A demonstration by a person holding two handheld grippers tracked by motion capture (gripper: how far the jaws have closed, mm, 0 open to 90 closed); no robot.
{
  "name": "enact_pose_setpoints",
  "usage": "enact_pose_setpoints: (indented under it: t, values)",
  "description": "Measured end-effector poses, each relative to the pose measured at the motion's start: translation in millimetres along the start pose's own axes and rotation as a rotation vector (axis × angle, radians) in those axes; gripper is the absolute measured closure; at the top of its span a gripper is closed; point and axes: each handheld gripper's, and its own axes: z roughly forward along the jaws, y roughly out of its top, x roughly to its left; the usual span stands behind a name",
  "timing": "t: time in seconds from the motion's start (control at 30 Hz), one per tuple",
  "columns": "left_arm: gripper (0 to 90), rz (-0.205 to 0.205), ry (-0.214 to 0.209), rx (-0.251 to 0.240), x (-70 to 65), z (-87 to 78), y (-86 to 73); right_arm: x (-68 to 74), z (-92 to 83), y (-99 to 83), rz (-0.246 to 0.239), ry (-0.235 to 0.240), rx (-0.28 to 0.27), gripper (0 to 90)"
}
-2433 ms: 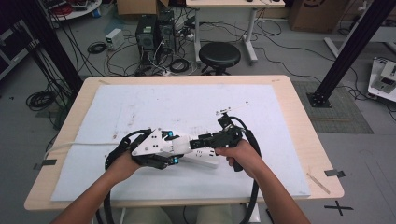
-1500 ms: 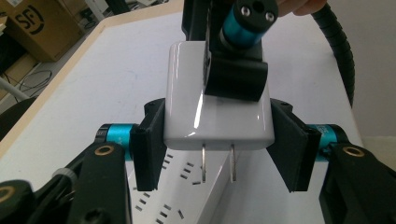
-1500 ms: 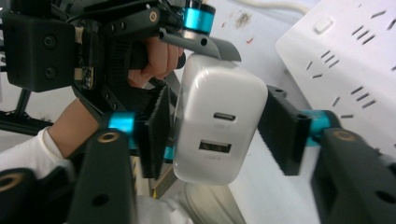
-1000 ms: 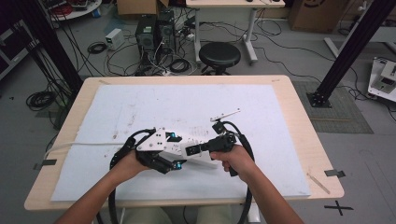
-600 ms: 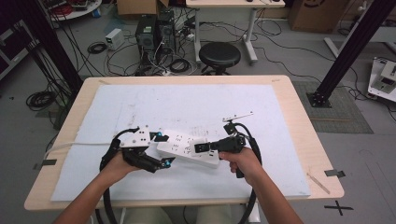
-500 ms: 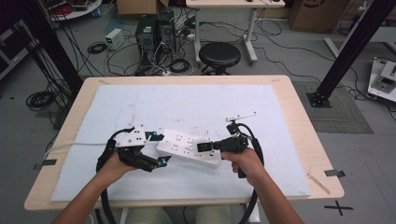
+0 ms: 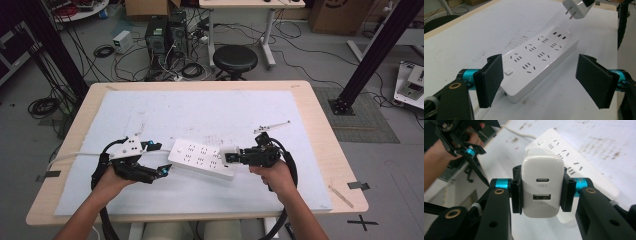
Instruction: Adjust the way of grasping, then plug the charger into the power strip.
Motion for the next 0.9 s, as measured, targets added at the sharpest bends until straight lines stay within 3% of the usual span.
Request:
enact_pose_setpoints:
  t: [0.2,0.33,0.7,0.9]
  values:
    - [22.4,-0.046,-0.004,-0.032,2.2,-1.7,-2.2,5.0,-9.8,-0.7,-0.071,-0.049,-0.001,63.1]
    - [22.4,-0.042,-0.002,-0.037,-0.2,-4.7,-0.5,8.0,-13.4,-1.6,-0.105,-0.085,0.009,63.1]
    - [22.4,-0.042,0.014,-0.044,-5.7,-18.0,-1.6,14.5,-20.1,-4.5,-0.129,-0.117,0.007,63.1]
    - [22.4,-0.057,0.033,-0.053,-3.7,-23.1,-6.2,17.9,-18.7,-2.9,-0.169,-0.143,0.018,63.1]
